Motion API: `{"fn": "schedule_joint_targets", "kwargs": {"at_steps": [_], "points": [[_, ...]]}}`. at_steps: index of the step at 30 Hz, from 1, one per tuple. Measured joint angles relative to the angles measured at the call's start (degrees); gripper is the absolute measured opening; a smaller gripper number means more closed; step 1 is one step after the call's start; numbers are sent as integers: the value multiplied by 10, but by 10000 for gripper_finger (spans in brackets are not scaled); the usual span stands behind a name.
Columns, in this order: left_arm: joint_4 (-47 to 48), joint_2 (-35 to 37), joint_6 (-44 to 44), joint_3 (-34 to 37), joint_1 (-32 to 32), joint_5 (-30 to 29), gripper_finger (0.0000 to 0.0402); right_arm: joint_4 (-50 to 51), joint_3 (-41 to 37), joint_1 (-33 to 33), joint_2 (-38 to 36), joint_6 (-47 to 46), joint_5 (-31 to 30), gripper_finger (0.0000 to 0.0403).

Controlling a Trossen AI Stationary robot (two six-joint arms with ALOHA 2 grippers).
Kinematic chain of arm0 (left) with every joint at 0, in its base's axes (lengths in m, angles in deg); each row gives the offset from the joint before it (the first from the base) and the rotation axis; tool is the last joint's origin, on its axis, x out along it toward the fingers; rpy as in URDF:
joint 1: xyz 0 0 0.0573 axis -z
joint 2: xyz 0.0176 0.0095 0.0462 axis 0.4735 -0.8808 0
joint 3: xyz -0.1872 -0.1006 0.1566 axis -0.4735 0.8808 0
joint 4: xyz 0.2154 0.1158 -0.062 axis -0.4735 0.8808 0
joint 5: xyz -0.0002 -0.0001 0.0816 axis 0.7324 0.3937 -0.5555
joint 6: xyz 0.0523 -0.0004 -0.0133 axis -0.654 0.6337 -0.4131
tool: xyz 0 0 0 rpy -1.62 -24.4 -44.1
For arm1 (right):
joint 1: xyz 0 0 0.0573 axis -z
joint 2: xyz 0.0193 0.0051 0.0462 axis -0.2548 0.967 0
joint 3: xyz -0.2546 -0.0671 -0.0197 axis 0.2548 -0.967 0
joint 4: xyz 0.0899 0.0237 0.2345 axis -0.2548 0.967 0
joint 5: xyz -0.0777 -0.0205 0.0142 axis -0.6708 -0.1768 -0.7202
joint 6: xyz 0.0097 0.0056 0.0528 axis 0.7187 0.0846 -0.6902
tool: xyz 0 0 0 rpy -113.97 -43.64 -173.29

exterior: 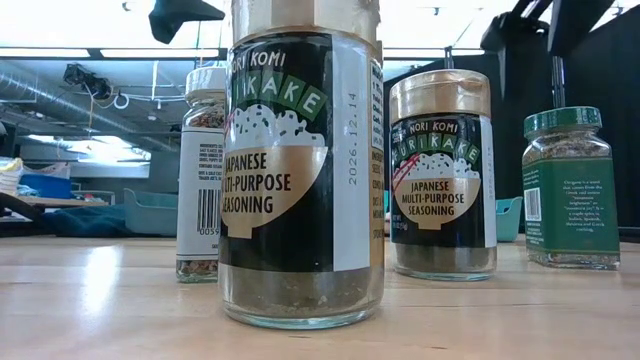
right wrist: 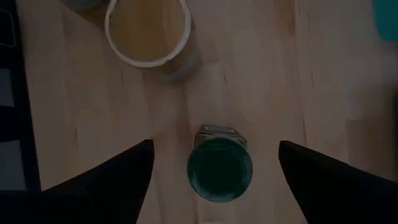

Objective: Sort spices by type
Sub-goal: Put the top green seasoning bottle into the light green bin

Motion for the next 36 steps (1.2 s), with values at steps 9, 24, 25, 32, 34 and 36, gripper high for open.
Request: {"fn": "schedule_joint_targets", "kwargs": {"at_steps": [9, 24, 25, 32, 34, 36], "points": [[10, 0, 0, 0, 0, 0, 223, 11, 0, -1, 3, 1, -6, 354], [12, 0, -1, 0, 0, 0, 223, -42, -52, -2, 0, -11, 11, 354], [12, 0, -1, 0, 0, 0, 223, -41, -54, -2, 1, -10, 11, 354], [12, 0, -1, 0, 0, 0, 224, -90, -88, -1, -8, -7, 11, 350], [12, 0, -1, 0, 0, 0, 224, -100, -99, 0, -15, -12, 12, 348], [12, 0, -1, 0, 0, 0, 224, -105, -109, 0, -19, -16, 15, 346]]}}
